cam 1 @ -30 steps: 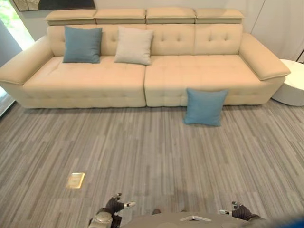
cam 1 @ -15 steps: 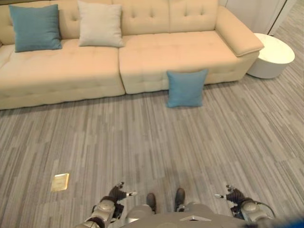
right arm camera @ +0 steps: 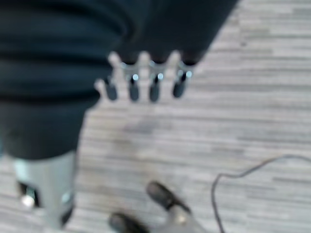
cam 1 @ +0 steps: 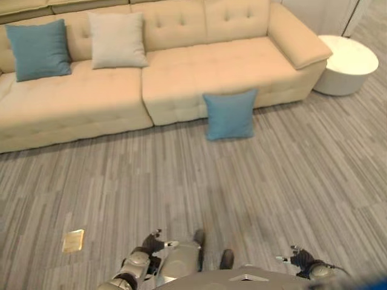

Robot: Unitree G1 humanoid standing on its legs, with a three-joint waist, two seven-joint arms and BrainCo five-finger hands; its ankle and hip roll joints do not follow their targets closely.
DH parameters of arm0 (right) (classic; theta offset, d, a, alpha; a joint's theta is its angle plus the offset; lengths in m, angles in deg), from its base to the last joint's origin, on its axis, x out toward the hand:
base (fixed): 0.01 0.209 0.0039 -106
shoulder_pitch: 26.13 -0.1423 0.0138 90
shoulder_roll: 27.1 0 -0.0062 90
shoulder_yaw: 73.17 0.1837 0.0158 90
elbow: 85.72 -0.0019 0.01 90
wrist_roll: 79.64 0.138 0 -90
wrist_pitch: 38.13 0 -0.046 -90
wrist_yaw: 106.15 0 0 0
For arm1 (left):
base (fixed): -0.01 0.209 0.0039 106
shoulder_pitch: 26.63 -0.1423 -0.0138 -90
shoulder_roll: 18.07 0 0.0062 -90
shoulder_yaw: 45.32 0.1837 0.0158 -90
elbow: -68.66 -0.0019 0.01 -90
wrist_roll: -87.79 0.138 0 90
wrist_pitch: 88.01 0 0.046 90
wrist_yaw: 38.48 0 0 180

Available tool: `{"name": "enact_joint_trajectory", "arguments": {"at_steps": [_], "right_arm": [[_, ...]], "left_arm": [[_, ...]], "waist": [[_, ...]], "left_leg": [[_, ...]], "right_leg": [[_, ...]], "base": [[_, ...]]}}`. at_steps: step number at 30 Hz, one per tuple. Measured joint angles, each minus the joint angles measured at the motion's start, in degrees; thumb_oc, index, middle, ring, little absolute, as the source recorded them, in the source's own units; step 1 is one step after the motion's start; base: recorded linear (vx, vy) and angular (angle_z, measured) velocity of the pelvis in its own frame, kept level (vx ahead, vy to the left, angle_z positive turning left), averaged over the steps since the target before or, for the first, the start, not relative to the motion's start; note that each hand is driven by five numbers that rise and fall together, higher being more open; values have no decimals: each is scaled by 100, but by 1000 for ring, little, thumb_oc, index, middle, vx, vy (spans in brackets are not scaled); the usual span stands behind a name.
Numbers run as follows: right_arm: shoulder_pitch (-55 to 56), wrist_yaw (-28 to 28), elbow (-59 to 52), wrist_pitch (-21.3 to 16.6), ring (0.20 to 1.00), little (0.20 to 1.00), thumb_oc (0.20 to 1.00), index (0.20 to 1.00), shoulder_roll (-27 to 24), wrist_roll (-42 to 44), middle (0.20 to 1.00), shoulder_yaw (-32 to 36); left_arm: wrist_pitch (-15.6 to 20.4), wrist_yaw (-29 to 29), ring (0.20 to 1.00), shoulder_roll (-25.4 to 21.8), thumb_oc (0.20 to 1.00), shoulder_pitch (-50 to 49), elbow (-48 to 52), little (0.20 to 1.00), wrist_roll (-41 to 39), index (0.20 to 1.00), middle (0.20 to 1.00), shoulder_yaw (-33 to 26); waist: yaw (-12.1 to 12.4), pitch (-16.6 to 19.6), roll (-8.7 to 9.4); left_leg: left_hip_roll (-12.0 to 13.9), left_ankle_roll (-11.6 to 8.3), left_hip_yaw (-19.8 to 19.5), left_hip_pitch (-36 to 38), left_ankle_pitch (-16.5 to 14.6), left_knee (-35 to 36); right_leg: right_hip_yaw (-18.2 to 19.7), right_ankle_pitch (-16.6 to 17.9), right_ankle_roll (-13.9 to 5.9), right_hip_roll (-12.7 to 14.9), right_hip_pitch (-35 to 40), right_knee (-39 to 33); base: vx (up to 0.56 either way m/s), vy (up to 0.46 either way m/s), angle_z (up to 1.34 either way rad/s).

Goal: Pick up all the scattered cushions and arrange them neatly on the sofa.

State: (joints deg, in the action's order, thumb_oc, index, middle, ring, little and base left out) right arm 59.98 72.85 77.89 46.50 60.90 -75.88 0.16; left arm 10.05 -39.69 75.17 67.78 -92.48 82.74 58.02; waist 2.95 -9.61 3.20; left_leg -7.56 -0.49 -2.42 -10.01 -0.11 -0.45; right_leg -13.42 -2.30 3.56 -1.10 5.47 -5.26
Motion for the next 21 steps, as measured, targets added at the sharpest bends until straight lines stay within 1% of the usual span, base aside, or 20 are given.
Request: {"name": "enact_joint_trajectory", "arguments": {"at_steps": [1,2,3,4,5,6,7,8,9,10,11,12,13,14,16,17,18,19,20,21], "right_arm": [[-49,-14,4,9,1000,1000,1000,1000,-23,-2,1000,1],[-114,-25,4,11,1000,1000,1000,1000,-38,-5,1000,13],[-162,-35,-6,-2,1000,1000,1000,1000,-54,-15,1000,71],[-155,-45,1,-8,1000,1000,1000,1000,-58,-16,1000,74],[-71,-53,-4,-7,1000,1000,1000,1000,-73,-17,1000,71],[-35,-63,32,-7,1000,1000,1000,1000,-19,-19,1000,64],[-20,-48,136,-1,1000,1000,1000,1000,0,-64,1000,69],[-86,-41,135,14,1000,1000,1000,1000,-37,-70,1000,44],[-116,-40,-14,13,1000,1000,1000,1000,-47,-70,1000,17],[-118,-35,-160,-3,1000,1000,1000,1000,-25,-70,1000,-17],[-7,-17,-259,-8,1000,1000,1000,1000,26,-71,1000,-38],[14,-8,-257,0,1000,1000,1000,1000,63,-72,1000,-70],[1,-4,-265,-3,1000,1000,1000,1000,101,-72,1000,-57],[12,7,-287,-5,1000,1000,1000,1000,128,-73,1000,-66],[-41,65,-312,-8,1000,1000,1000,1000,162,-74,1000,-73],[-73,70,-337,-8,1000,1000,1000,1000,159,-74,1000,-69],[-88,72,-389,-4,1000,1000,1000,1000,155,-75,1000,-68],[-87,79,-462,-8,1000,1000,1000,1000,162,-75,1000,-70],[-87,79,-455,-6,1000,1000,1000,1000,158,-75,1000,-61],[-90,81,-433,-5,1000,1000,1000,1000,141,-79,1000,-29]], "left_arm": [[4,-2,1000,2,1000,15,2,1000,-2,1000,1000,-3],[4,0,1000,4,1000,28,-6,1000,-3,1000,1000,-14],[-2,1,1000,-8,1000,-42,-4,1000,-4,1000,1000,-22],[-7,0,1000,7,1000,-192,-9,1000,-6,1000,1000,-55],[-15,12,1000,14,1000,-294,-28,1000,-5,1000,1000,-23],[-15,9,1000,-7,1000,-275,-121,1000,-9,1000,1000,-33],[-16,12,1000,-6,1000,-240,-178,1000,-8,1000,1000,-27],[-40,18,1000,17,1000,-119,-210,1000,-8,1000,1000,5],[-41,25,1000,-11,1000,-51,-210,1000,-9,1000,1000,6],[-41,27,1000,-74,1000,7,-216,1000,-8,1000,1000,8],[-30,26,1000,-139,1000,44,-205,1000,-13,1000,1000,2],[-15,19,1000,-182,1000,177,-183,1000,-14,1000,1000,2],[-9,4,1000,-181,1000,215,-201,1000,-20,1000,1000,10],[-8,0,1000,-157,1000,268,-197,1000,-40,1000,1000,10],[2,3,1000,-108,1000,335,-185,1000,-55,1000,1000,3],[4,2,1000,-107,1000,351,-189,1000,-55,1000,1000,3],[2,0,1000,-105,1000,356,-223,1000,-54,1000,1000,-14],[0,-3,1000,-114,1000,354,-229,1000,-54,1000,1000,-27],[1,-2,1000,-114,1000,360,-228,1000,-53,1000,1000,-23],[13,-1,1000,-102,1000,349,-287,1000,-49,1000,1000,-8]], "waist": [[-4,-6,5],[-2,-4,-18],[49,13,-45],[59,83,-111],[69,212,-172],[70,298,-56],[107,335,-34],[104,258,-179],[33,210,-233],[-45,199,-166],[-92,232,-68],[-61,243,52],[-25,222,91],[-21,214,64],[29,151,-104],[48,116,-153],[79,84,-217],[86,59,-264],[87,57,-253],[97,53,-263]], "left_leg": [[-61,20,-67,14,148,271],[-96,106,-129,66,284,487],[-63,306,-154,229,425,479],[29,396,-210,404,497,416],[108,484,-252,567,648,391],[18,569,-239,671,607,408],[13,631,-212,811,515,504],[126,757,-150,981,465,559],[146,825,-147,1034,430,523],[41,836,-180,1113,420,508],[-146,848,-171,1206,336,488],[-320,978,-135,1295,220,424],[-404,986,-153,1424,153,432],[-408,970,-192,1541,100,429],[-271,903,-241,1661,1,422],[-238,856,-263,1697,-27,412],[-177,727,-309,1712,-105,382],[-123,608,-351,1712,-181,279],[-161,602,-332,1726,-184,224],[-171,383,-426,1811,-319,189]], "right_leg": [[11,-27,-11,-2,-9,0],[67,-67,-42,-16,-3,3],[283,-185,-87,-111,139,0],[341,-251,-120,-213,306,1],[371,-373,-114,-294,427,2],[354,-482,-145,-205,490,68],[374,-717,-240,-146,365,462],[348,-1088,-462,-69,-439,2421],[299,-1088,-618,87,-1145,3905],[274,-1141,-811,341,-1703,4975],[326,-1252,-955,645,-2157,5538],[417,-1307,-976,879,-2434,5617],[429,-1347,-872,1001,-2582,5491],[383,-1311,-759,955,-2583,4948],[381,-1160,-576,536,-2408,3235],[395,-1013,-496,360,-2410,2745],[617,-787,-475,49,-2357,2135],[834,-438,-419,-298,-2183,1307],[777,-216,-329,-411,-2165,1078],[782,-20,-229,-521,-2065,928]], "base": [[394,142,-3],[428,170,-48],[537,222,-66],[384,177,-71],[321,173,-26],[251,181,-15],[228,242,-31],[133,177,-41],[179,177,-22],[113,74,24],[193,89,25],[204,15,13],[247,-15,2],[227,-55,8],[222,-102,9],[165,-88,2],[171,-85,19],[349,-178,29],[426,-211,45],[468,-233,42]]}}
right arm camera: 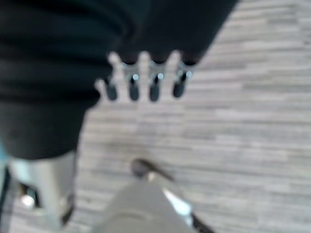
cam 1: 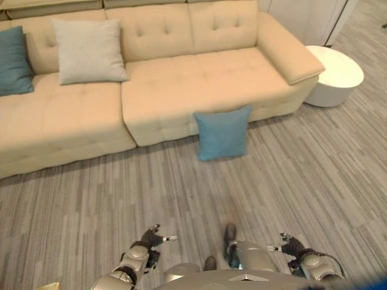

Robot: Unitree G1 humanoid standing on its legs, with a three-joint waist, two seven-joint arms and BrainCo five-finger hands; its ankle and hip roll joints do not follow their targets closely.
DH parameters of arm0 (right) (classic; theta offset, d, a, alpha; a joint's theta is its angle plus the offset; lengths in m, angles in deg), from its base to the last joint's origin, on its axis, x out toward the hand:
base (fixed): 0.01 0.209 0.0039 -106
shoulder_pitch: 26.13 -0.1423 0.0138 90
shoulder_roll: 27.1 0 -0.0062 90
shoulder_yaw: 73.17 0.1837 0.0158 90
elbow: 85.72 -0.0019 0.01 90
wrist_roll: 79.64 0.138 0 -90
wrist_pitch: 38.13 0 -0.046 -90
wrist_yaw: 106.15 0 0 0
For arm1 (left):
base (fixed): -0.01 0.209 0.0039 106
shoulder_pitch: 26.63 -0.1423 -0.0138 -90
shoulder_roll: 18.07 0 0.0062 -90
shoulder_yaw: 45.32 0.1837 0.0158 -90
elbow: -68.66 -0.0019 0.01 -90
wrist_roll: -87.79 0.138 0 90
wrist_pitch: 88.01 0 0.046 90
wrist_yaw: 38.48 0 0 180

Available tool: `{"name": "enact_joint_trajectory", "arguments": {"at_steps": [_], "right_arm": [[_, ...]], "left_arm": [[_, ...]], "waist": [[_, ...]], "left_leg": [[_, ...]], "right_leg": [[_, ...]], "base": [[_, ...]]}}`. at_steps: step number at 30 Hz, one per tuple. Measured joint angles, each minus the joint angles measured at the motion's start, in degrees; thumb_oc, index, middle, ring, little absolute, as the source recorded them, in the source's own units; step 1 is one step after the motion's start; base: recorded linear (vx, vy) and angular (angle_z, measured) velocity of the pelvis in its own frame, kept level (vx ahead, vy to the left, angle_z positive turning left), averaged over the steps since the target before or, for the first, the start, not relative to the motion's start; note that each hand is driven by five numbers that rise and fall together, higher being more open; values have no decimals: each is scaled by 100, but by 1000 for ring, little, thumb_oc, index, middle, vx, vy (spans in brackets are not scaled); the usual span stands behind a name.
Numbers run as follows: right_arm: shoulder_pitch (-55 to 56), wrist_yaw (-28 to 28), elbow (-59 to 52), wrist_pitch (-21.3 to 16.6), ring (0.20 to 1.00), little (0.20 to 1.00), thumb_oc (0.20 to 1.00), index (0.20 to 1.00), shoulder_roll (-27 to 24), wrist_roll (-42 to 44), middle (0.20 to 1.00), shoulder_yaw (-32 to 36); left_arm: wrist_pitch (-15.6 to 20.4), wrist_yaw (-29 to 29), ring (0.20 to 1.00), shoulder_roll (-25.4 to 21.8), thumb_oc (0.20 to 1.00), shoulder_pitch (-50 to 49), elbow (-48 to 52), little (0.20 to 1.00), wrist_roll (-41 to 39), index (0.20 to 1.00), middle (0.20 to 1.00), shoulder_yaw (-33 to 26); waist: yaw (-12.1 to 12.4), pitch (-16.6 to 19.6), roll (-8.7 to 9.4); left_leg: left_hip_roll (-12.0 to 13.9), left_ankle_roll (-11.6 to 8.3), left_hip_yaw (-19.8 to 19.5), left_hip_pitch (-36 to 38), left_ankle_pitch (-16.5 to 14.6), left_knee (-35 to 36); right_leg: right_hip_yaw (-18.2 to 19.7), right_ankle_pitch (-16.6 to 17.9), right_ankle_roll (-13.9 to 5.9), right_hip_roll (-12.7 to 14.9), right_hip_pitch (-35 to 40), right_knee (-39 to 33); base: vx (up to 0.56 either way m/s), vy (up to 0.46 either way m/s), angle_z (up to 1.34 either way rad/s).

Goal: Pick up all the scattered cushions and arrange them neatly on the sofa.

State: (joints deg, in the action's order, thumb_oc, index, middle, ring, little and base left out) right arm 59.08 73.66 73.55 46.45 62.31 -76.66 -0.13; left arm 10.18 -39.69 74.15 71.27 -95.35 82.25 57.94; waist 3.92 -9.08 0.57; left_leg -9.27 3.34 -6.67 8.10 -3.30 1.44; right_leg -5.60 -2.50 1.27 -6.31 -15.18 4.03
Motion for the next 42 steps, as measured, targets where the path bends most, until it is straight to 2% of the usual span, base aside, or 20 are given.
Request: {"name": "enact_joint_trajectory", "arguments": {"at_steps": [2,3,5,6,8,9,11,13,15,19,20,21,23,26,28,30,32,38,40,42], "right_arm": [[39,3,41,2,1000,1000,1000,1000,4,-14,1000,23],[64,0,82,-1,1000,1000,1000,1000,-44,-81,1000,80],[83,1,107,1,1000,1000,1000,1000,-42,-102,1000,77],[144,6,102,0,1000,1000,1000,1000,-18,-98,1000,91],[144,12,43,-15,1000,1000,1000,1000,-27,-94,1000,77],[102,3,-1,-47,1000,1000,1000,1000,-8,-80,1000,76],[-4,-1,-29,-79,1000,1000,1000,1000,76,-14,1000,-3],[-64,-1,-62,-66,1000,1000,1000,1000,87,30,1000,-64],[-138,-8,-83,-58,1000,1000,1000,1000,33,62,1000,-138],[-152,-14,-75,-60,1000,1000,1000,1000,-78,79,1000,-166],[-123,-12,-85,-64,1000,1000,1000,1000,-103,77,1000,-161],[-36,-6,-73,-63,1000,1000,1000,1000,-79,67,1000,-169],[58,3,-38,-66,1000,1000,1000,1000,25,55,1000,-174],[101,6,30,-61,1000,1000,1000,1000,85,5,1000,-189],[16,4,-1,-61,1000,1000,1000,1000,92,2,1000,-205],[26,6,-85,-61,1000,1000,1000,1000,90,-9,1000,-213],[-44,6,-168,-67,1000,1000,1000,1000,89,-32,1000,-221],[-161,21,-315,-57,1000,1000,1000,1000,88,-154,1000,-156],[-148,30,-313,-57,1000,1000,1000,1000,90,-161,1000,-154],[186,86,-189,-66,1000,1000,1000,1000,162,-178,1000,-166]], "left_arm": [[-8,0,1000,-16,1000,-34,-143,1000,2,1000,1000,-11],[-7,6,1000,24,1000,-170,-170,1000,11,1000,1000,-29],[-7,10,1000,31,1000,-246,-172,1000,14,1000,1000,-33],[-2,11,1000,49,1000,-336,-162,1000,42,1000,1000,-57],[0,17,1000,73,1000,-372,-152,1000,42,1000,1000,-73],[-14,39,1000,61,1000,-483,-173,1000,43,1000,1000,-117],[-18,51,1000,-47,1000,-394,-150,1000,25,1000,1000,-130],[-19,58,1000,-159,1000,-270,-145,1000,5,1000,1000,-219],[-27,62,1000,-217,1000,-162,-106,1000,8,1000,1000,-199],[-15,83,1000,-88,1000,-150,42,1000,9,1000,1000,-202],[-10,83,1000,-42,1000,-197,97,1000,9,1000,1000,-203],[-6,90,1000,0,1000,-347,117,1000,9,1000,1000,-197],[-14,89,1000,-47,1000,-420,76,1000,7,1000,1000,-209],[-21,90,1000,-61,1000,-426,64,1000,2,1000,1000,-200],[-29,94,1000,-89,1000,-200,65,1000,2,1000,1000,-54],[-14,89,1000,-60,1000,-168,70,1000,1,1000,1000,19],[-9,88,1000,-33,1000,-132,65,1000,2,1000,1000,9],[-13,68,1000,-145,1000,-246,-168,1000,3,1000,1000,6],[-13,67,1000,-147,1000,-260,-167,1000,2,1000,1000,4],[21,38,1000,-16,1000,-395,-292,1000,1,1000,1000,-27]], "waist": [[4,32,73],[-4,57,47],[-5,120,15],[43,178,101],[56,188,171],[80,195,139],[152,90,250],[168,-41,412],[6,-116,531],[-152,-157,285],[-143,-113,162],[-118,-13,80],[-119,103,203],[-17,382,299],[18,324,309],[44,283,218],[99,254,68],[192,242,34],[190,227,86],[218,313,214]], "left_leg": [[-106,-181,-72,247,-142,-67],[-152,-258,-263,507,-216,-94],[-140,-315,-395,549,-251,-153],[-303,-424,-164,275,-345,-1123],[-401,-505,359,-723,-349,-3174],[-109,-464,525,-1292,-571,-4193],[419,-433,663,-2033,-720,-4985],[623,-448,516,-2377,-827,-4579],[574,-426,453,-2344,-796,-3043],[227,-315,135,-1793,94,-262],[271,-261,48,-1676,292,-141],[281,-76,37,-1430,902,-148],[165,67,102,-1158,846,-63],[102,338,265,-870,772,214],[72,496,319,-797,765,219],[86,456,381,-543,707,254],[162,385,408,-470,520,218],[395,168,402,-286,287,233],[456,81,398,-157,185,230],[646,-186,162,-131,-259,-279]], "right_leg": [[5,206,194,-57,393,-326],[18,519,505,-15,684,-342],[14,538,536,-19,728,-291],[31,747,780,82,1088,-539],[38,705,855,177,1387,-837],[37,569,959,58,1583,-879],[-22,423,1013,-2,1695,-845],[-37,339,1008,92,1788,-800],[-138,189,824,299,1981,-851],[-26,-173,439,379,2511,-911],[38,-226,377,311,2546,-868],[186,-588,128,316,2716,-651],[173,-915,4,480,2751,-299],[6,-1480,-401,680,2037,1174],[-247,-1695,-679,949,1131,3009],[-636,-1729,-547,1313,774,3115],[-763,-1525,-501,1444,660,2192],[-112,176,-600,1243,800,-205],[-137,465,-572,1254,937,-473],[-183,607,-321,1054,1277,-285]], "base": [[481,-274,52],[426,-270,43],[283,-252,50],[224,-254,72],[175,-261,40],[168,-252,9],[123,-124,5],[181,-53,4],[165,3,30],[252,48,-16],[436,135,-56],[309,102,-59],[221,71,-55],[150,65,-45],[107,14,-7],[131,-49,4],[109,-87,-13],[174,-275,-4],[407,-780,9],[175,-453,39]]}}
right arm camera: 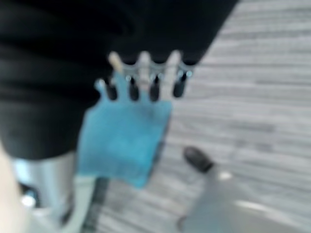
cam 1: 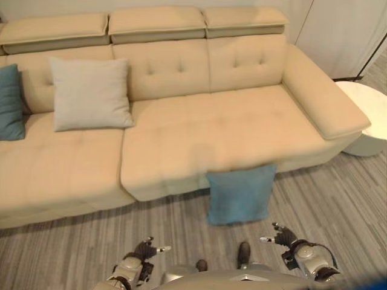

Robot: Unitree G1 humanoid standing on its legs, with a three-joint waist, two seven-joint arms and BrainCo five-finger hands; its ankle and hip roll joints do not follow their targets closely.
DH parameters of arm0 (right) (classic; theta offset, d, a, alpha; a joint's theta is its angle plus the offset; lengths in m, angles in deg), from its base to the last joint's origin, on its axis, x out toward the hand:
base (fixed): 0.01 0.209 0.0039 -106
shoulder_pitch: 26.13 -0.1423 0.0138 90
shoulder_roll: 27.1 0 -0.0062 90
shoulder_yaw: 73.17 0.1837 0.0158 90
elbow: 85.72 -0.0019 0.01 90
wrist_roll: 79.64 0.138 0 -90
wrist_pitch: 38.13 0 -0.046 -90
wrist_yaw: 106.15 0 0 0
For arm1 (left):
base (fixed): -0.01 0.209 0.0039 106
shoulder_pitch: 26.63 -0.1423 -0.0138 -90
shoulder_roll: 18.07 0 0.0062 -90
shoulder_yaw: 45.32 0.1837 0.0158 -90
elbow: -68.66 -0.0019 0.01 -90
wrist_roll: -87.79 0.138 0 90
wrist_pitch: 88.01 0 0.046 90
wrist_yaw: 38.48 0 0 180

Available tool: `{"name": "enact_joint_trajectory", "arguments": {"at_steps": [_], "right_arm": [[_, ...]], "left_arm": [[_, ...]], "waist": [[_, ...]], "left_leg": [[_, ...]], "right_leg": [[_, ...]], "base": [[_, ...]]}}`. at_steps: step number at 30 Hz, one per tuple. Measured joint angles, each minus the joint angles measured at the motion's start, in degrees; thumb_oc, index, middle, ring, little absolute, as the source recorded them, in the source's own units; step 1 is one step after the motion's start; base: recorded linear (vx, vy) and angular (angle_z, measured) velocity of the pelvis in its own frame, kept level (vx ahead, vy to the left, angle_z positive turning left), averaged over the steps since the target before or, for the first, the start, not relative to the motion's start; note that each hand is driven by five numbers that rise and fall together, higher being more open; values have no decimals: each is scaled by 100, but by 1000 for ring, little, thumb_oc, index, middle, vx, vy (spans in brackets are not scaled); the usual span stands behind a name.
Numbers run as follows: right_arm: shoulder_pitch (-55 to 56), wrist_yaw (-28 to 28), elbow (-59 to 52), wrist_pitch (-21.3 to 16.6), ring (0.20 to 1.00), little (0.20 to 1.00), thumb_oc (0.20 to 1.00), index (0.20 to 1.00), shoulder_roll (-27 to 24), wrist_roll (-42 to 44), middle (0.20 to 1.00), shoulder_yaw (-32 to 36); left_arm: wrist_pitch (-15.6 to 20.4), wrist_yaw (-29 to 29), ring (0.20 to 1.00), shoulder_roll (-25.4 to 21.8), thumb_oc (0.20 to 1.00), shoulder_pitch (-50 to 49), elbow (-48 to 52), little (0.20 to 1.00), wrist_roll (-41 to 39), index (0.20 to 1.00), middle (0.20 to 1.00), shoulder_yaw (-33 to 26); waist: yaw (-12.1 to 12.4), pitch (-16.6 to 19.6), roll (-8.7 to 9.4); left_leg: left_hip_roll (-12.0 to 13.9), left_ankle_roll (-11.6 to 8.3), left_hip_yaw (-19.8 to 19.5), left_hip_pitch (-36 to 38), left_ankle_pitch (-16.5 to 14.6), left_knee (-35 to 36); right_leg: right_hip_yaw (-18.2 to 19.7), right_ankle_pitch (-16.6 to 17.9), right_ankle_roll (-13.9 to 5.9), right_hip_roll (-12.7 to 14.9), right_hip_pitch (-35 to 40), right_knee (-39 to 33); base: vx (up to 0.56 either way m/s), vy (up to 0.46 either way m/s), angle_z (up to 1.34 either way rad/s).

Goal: Pick up all the scattered cushions and arrange them neatly on the sofa.

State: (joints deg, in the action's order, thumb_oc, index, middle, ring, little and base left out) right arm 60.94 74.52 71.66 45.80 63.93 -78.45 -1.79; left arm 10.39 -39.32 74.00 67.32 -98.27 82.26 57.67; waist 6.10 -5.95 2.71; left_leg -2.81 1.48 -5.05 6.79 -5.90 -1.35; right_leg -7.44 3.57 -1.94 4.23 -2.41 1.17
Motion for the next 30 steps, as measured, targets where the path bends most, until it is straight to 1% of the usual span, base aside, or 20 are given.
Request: {"name": "enact_joint_trajectory", "arguments": {"at_steps": [3,5,6,7,9,11,13,15,16,17,18,19,20,22,23,24,25,28,29,30], "right_arm": [[91,17,73,6,1000,1000,1000,1000,51,-8,1000,10],[92,13,-152,3,1000,1000,1000,1000,40,42,1000,-8],[109,9,-247,0,1000,1000,1000,1000,32,47,1000,-4],[48,-4,-237,3,1000,1000,1000,1000,-5,51,1000,-17],[42,-34,-227,-38,1000,1000,1000,1000,-71,103,1000,-33],[-32,-57,-170,-57,1000,1000,1000,1000,-146,156,1000,-60],[-93,-55,-57,-61,1000,1000,1000,1000,-119,162,1000,-117],[-153,-50,48,-49,1000,1000,1000,1000,-87,161,1000,-110],[-151,-50,60,-48,1000,1000,1000,1000,-89,160,1000,-104],[-151,-50,95,-42,1000,1000,1000,1000,-82,159,1000,-99],[-193,-40,93,-42,1000,1000,1000,1000,-110,151,1000,-97],[-187,-31,60,-37,1000,1000,1000,1000,-61,139,1000,-97],[-158,-40,39,-42,1000,1000,1000,1000,-74,140,1000,-81],[-185,-46,68,-44,1000,1000,1000,1000,-102,140,1000,-82],[-339,-34,-21,-46,1000,1000,1000,1000,-196,139,1000,-96],[-261,-36,-161,-36,1000,1000,1000,1000,-194,140,1000,-88],[-210,-16,-187,-34,1000,1000,1000,1000,-199,139,1000,-96],[-199,10,-192,-22,1000,1000,1000,1000,-142,137,1000,-99],[-215,24,-199,-23,1000,1000,1000,1000,-69,134,1000,-108],[-155,27,-218,-29,1000,1000,1000,1000,-25,133,1000,-106]], "left_arm": [[45,-43,1000,42,1000,-152,-36,1000,-4,1000,1000,33],[15,-37,1000,-17,1000,-73,-41,1000,-6,1000,1000,36],[0,-39,1000,-85,1000,13,-13,1000,-4,1000,1000,36],[-15,-41,1000,-82,1000,26,14,1000,-8,1000,1000,28],[-35,-32,1000,-57,1000,56,188,1000,7,1000,1000,81],[-12,-31,1000,-25,1000,158,449,1000,7,1000,1000,110],[-30,-33,1000,-21,1000,148,489,1000,8,1000,1000,100],[-34,-24,1000,-17,1000,101,468,1000,13,1000,1000,94],[-35,-17,1000,-4,1000,92,473,1000,13,1000,1000,94],[-32,4,1000,17,1000,63,476,1000,12,1000,1000,92],[-27,22,1000,18,1000,36,503,1000,8,1000,1000,75],[-47,51,1000,-49,1000,37,487,1000,4,1000,1000,39],[-42,52,1000,-46,1000,35,486,1000,4,1000,1000,51],[-53,57,1000,-25,1000,87,452,1000,2,1000,1000,43],[-50,61,1000,44,1000,141,361,1000,2,1000,1000,33],[-52,52,1000,53,1000,140,375,1000,0,1000,1000,-28],[-36,51,1000,68,1000,138,378,1000,0,1000,1000,-36],[-10,50,1000,65,1000,152,366,1000,-3,1000,1000,-16],[-25,49,1000,-18,1000,103,334,1000,-1,1000,1000,12],[-41,50,1000,-72,1000,87,189,1000,-1,1000,1000,16]], "waist": [[-25,67,121],[-78,55,344],[-68,38,438],[-5,25,476],[-73,-35,435],[-137,-67,440],[-220,-116,379],[-236,-156,358],[-268,-198,274],[-255,-218,154],[-222,-207,19],[-247,-188,290],[-235,-180,282],[-189,-225,279],[-276,-363,-160],[-354,-402,-246],[-357,-379,-293],[-178,-264,-326],[-161,-264,-269],[-142,-271,-231]], "left_leg": [[316,-237,-153,-25,-152,-314],[354,-376,-181,-764,-237,-1392],[277,-335,-117,-1111,-220,-1922],[393,-244,34,-1188,-235,-2358],[430,-167,387,-1395,-316,-2555],[55,-174,443,-1473,-361,-1830],[-191,-115,468,-1417,-328,-1434],[-525,243,433,-955,-96,-456],[-505,331,373,-720,-22,-213],[-363,447,255,-571,82,-35],[-171,441,406,-497,464,125],[-342,408,445,-458,402,17],[-341,390,426,-473,348,-10],[-506,521,454,-543,258,-183],[-168,713,225,-427,265,-85],[-136,613,166,-401,276,-85],[-131,588,122,-388,272,-64],[-60,485,124,-384,292,63],[-13,350,60,-403,303,64],[117,182,-51,-384,297,10]], "right_leg": [[-130,-292,262,-324,74,130],[-110,-374,516,-536,32,65],[-139,-335,585,-479,20,-21],[-157,-214,793,-593,267,-218],[-366,-288,895,-644,377,-412],[-497,-246,725,-622,296,-469],[-507,-128,684,-687,297,-511],[-423,-281,464,-852,288,-494],[-485,-556,83,-952,284,-358],[-625,-837,-38,-1032,248,-64],[-726,-1020,275,-1027,-50,552],[-829,-1097,519,-812,-137,726],[-787,-1090,522,-837,-115,711],[-754,-1015,301,-815,-163,871],[-554,-832,-20,-991,-582,1847],[-372,-1245,237,-839,-770,2316],[-244,-1357,146,-644,-809,2402],[46,-1303,-29,44,-722,1669],[158,-1032,-180,142,-537,1050],[98,-378,-2,-53,-30,272]], "base": [[96,-440,28],[55,-238,42],[53,-230,45],[20,-99,26],[19,-18,39],[36,84,46],[75,108,2],[138,170,-29],[164,220,-25],[62,96,-26],[61,96,-18],[7,64,-14],[22,86,-6],[61,61,-26],[112,-10,0],[116,-45,21],[73,-40,22],[42,-70,-9],[125,-157,15],[138,-218,26]]}}
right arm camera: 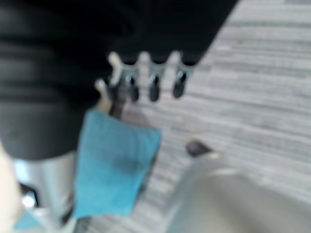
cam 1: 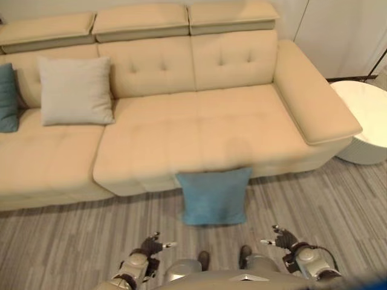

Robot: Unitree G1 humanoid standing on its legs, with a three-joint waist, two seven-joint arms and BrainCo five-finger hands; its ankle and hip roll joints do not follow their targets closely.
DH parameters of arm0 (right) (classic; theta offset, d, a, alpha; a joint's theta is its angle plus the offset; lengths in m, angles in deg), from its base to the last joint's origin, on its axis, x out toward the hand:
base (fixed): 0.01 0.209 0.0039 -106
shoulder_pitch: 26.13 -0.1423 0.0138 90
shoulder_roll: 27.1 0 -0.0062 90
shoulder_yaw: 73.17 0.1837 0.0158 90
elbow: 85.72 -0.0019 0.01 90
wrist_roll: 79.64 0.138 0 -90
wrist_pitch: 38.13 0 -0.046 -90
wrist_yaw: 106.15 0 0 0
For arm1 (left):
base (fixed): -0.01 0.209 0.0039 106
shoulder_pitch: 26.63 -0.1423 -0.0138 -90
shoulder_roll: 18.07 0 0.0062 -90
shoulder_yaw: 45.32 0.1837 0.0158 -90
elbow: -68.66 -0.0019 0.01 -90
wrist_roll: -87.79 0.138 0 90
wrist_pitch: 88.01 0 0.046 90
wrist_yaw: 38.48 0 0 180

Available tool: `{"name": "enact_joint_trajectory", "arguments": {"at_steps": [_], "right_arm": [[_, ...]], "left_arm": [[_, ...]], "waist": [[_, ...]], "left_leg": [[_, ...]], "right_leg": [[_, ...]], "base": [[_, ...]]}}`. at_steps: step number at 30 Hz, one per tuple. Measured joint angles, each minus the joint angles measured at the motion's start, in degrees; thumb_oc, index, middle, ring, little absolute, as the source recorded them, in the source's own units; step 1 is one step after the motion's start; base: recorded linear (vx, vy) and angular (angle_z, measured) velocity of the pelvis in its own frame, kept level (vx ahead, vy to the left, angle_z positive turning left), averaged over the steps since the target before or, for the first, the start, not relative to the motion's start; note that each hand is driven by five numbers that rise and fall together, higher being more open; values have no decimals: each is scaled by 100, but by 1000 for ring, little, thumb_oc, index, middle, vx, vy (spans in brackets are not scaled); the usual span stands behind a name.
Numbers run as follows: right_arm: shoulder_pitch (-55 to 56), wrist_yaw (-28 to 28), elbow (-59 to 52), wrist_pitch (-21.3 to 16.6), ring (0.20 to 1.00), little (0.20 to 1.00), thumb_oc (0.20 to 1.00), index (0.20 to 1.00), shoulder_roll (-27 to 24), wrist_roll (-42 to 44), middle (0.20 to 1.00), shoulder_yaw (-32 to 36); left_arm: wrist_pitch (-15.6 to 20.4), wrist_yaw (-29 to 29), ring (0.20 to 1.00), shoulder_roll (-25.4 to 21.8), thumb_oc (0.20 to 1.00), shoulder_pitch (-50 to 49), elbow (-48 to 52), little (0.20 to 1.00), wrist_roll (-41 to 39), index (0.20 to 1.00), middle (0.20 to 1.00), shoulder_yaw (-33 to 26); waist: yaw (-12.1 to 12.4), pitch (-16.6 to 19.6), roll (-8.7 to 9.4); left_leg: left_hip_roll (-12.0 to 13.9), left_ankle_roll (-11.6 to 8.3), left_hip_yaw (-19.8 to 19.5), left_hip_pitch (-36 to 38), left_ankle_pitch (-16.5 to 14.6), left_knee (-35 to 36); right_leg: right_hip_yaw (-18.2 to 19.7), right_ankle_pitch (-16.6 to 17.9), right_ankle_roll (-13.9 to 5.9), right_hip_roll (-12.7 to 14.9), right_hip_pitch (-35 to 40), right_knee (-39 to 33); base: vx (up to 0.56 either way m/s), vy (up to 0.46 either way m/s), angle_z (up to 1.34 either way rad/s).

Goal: Pick up all the scattered cushions and arrange them neatly on the sofa.

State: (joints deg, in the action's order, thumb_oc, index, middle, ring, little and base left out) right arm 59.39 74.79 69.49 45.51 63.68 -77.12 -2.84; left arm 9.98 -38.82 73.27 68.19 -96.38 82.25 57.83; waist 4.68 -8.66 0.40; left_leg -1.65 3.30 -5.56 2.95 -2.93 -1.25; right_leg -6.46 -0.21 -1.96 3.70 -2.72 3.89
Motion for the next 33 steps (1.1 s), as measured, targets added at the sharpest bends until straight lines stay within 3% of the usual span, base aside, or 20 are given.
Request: {"name": "enact_joint_trajectory", "arguments": {"at_steps": [4,8,13,16,19,21,24,28,31,33], "right_arm": [[38,-4,-24,17,1000,1000,1000,1000,-84,-57,1000,-33],[57,-12,-194,-24,1000,1000,1000,1000,-159,-52,1000,-13],[91,-104,-200,-39,1000,1000,1000,1000,-165,-39,1000,-9],[-115,-231,-243,-86,1000,1000,1000,1000,-250,86,1000,9],[-841,-476,-242,-114,1000,1000,1000,1000,-517,191,1000,13],[-1392,-612,-267,-120,1000,1000,1000,1000,-597,298,1000,114],[-2133,-838,-353,-168,1000,1000,1000,1000,-820,429,1000,93],[-3484,-1179,-419,-227,1000,1000,1000,1000,-969,917,1000,61],[-4037,-1364,-546,-294,1000,1000,1000,1000,-1084,1104,1000,-4],[-4525,-1535,-466,-323,1000,1000,1000,1000,-1234,1302,1000,-344]], "left_arm": [[17,-3,1000,44,1000,-110,4,1000,2,1000,1000,15],[25,-2,1000,72,1000,-69,152,1000,-2,1000,1000,27],[147,-190,1000,60,1000,63,532,1000,-86,1000,1000,23],[223,-424,1000,6,1000,436,807,1000,-379,1000,1000,27],[308,-659,1000,-178,1000,1235,945,1000,-723,1000,1000,498],[344,-762,1000,-245,1000,1749,987,1000,-854,1000,1000,465],[484,-935,1000,-318,1000,2484,1083,1000,-1040,1000,1000,680],[518,-1206,1000,-507,1000,3728,1047,1000,-1493,1000,1000,724],[591,-1361,1000,-665,1000,4378,1063,1000,-1642,1000,1000,713],[606,-1404,1000,-824,1000,4943,817,1000,-1821,1000,1000,1071]], "waist": [[89,70,187],[63,165,366],[56,109,298],[46,-133,246],[-78,-574,223],[-127,-979,241],[-206,-1088,279],[-345,-1349,245],[-401,-1486,253],[-448,-1492,245]], "left_leg": [[274,-317,-87,47,8,2],[388,-470,-207,-32,76,120],[466,-611,-348,-140,167,287],[410,-640,-452,-855,196,-97],[228,-641,-446,-2221,120,-1018],[148,-634,-434,-2594,153,-1137],[-46,-610,-441,-3523,115,-1511],[-162,-530,-369,-4754,278,-1823],[-239,-508,-359,-5231,371,-1958],[-284,-519,-327,-5677,311,-2197]], "right_leg": [[-122,173,212,-308,420,-593],[-284,240,308,-458,446,-830],[-427,245,297,-522,343,-895],[-528,241,297,-469,-325,-529],[-579,30,386,-267,-1743,554],[-545,-14,409,-161,-2249,979],[-427,-176,419,44,-3306,1561],[-187,0,291,58,-4512,1836],[-81,171,320,79,-4969,1907],[-59,145,408,131,-5397,2122]], "base": [[124,-243,15],[74,-143,21],[-12,-90,14],[-176,-11,15],[-141,37,13],[-76,56,7],[-56,69,12],[-48,65,-2],[-17,52,7],[26,70,4]]}}
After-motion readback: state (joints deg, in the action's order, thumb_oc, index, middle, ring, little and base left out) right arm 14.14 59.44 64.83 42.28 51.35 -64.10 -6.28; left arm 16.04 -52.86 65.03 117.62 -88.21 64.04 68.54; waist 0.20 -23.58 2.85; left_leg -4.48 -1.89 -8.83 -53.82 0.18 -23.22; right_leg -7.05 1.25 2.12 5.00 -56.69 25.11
